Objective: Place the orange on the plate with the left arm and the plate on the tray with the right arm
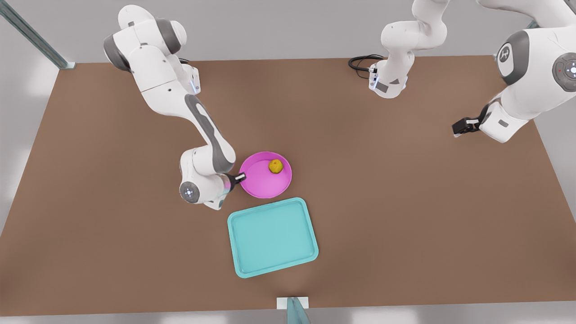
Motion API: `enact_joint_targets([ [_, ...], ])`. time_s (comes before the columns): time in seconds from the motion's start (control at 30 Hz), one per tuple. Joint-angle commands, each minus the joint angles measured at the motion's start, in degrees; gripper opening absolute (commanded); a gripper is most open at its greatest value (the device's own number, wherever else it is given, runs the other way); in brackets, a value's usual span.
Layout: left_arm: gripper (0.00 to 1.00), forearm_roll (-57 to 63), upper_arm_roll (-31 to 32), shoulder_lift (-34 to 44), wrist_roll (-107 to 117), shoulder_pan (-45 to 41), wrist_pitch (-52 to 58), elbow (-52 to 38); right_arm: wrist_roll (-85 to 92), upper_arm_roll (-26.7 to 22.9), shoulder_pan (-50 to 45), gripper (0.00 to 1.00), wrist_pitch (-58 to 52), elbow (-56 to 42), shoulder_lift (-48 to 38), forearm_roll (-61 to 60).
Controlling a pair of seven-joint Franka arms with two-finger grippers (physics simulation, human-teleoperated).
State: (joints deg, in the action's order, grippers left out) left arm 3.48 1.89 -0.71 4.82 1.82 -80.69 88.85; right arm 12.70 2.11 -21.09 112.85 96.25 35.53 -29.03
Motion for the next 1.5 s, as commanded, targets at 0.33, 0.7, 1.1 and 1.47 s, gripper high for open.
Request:
enact_joint_targets([
  [0.33,1.00,0.03,0.13,0.54,-0.16,-5.25,1.94,0.01,1.01,-0.17,2.63,0.21,0.71,-7.56,3.67,-6.39],
  [0.7,1.00,0.03,0.13,0.27,-0.07,-5.25,1.68,0.00,-0.83,-0.44,4.39,0.21,3.52,-22.85,14.31,-7.62],
  [1.1,1.00,0.03,0.13,0.36,-0.07,-5.25,1.85,-0.08,-2.15,-0.52,5.01,0.21,6.95,-34.19,22.22,-8.32],
  [1.47,1.00,-0.14,0.04,-0.78,-0.33,-5.08,2.20,-2.80,-1.62,-0.70,15.81,1.00,-10.87,-28.66,11.32,1.85],
])
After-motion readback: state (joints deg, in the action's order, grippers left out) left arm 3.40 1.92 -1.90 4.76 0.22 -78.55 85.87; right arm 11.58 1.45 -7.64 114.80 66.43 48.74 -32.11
